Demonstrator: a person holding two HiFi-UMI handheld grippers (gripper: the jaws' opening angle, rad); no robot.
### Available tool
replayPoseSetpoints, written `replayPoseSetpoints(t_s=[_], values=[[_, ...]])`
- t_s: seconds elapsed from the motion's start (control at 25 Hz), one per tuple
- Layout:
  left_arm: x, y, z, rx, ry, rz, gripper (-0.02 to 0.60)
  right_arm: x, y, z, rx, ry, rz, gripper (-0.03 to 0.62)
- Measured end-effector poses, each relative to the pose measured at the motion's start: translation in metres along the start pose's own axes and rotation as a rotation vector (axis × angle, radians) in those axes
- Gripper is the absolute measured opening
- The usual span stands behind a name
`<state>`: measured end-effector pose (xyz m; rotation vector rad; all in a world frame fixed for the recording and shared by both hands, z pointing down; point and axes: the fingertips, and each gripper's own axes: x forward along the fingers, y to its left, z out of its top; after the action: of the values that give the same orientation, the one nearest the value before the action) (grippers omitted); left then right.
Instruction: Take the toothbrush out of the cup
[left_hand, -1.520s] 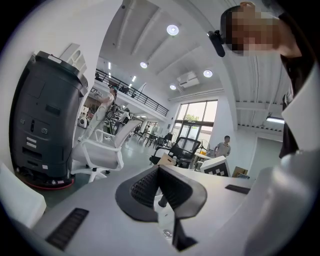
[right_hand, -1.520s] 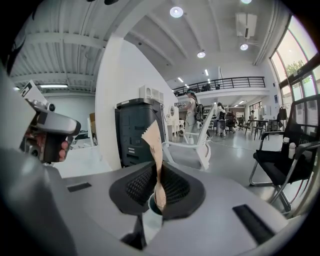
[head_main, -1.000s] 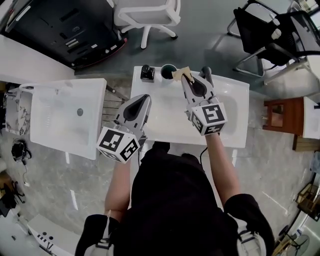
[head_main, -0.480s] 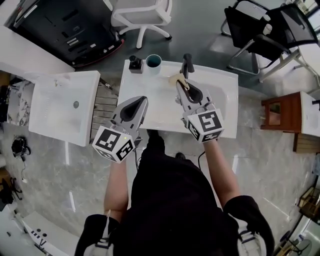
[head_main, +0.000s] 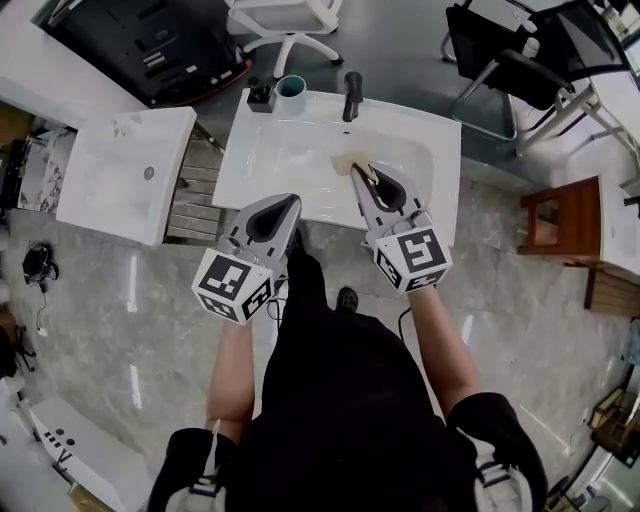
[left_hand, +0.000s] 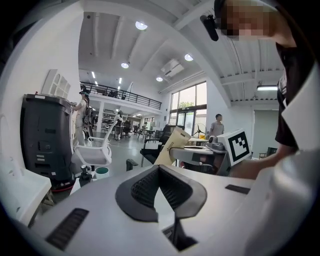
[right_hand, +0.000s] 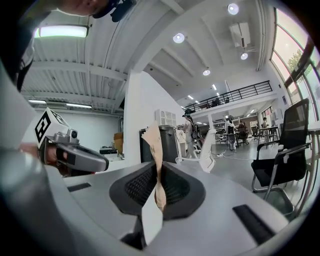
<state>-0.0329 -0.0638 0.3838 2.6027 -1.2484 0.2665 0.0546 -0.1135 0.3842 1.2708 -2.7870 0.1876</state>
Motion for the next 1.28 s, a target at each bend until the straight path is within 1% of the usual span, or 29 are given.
replayPoseSetpoints(t_s=[0.08,0.2,0.28,0.4,0.52,0.76,1.0,1.28], values=[[-0.006,-0.013,-0.005,-0.005,0.009,0.033,0.014,-0.017,0.004,0.0,0.012,-0.008,0.019,0.051],[-0.015,-0.029,-0.012,0.028,0.037,0.108,0.014,-0.039,0.01,0.0,0.033,-0.016,0.045,0.051],[-0.019,-0.04,-0.012,0.035,0.032,0.123,0.014,-0.052,0.012,-0.002,0.048,-0.018,0.058,0.051],[-0.025,-0.056,-0.011,0.021,0.016,0.112,0.014,-0.066,0.016,-0.006,0.087,-0.017,0.084,0.051],[-0.027,-0.065,-0.008,0.005,-0.002,0.091,0.014,-0.077,0.02,-0.001,0.107,-0.031,0.105,0.051],[-0.043,-0.068,-0.005,-0.013,-0.036,0.09,0.014,-0.092,0.04,0.012,0.103,-0.054,0.145,0.051],[-0.063,-0.067,-0.006,-0.015,-0.064,0.09,0.014,-0.099,0.063,0.016,0.08,-0.056,0.151,0.051],[-0.075,-0.064,-0.008,-0.035,-0.075,0.077,0.014,-0.099,0.075,0.019,0.087,-0.054,0.14,0.051]])
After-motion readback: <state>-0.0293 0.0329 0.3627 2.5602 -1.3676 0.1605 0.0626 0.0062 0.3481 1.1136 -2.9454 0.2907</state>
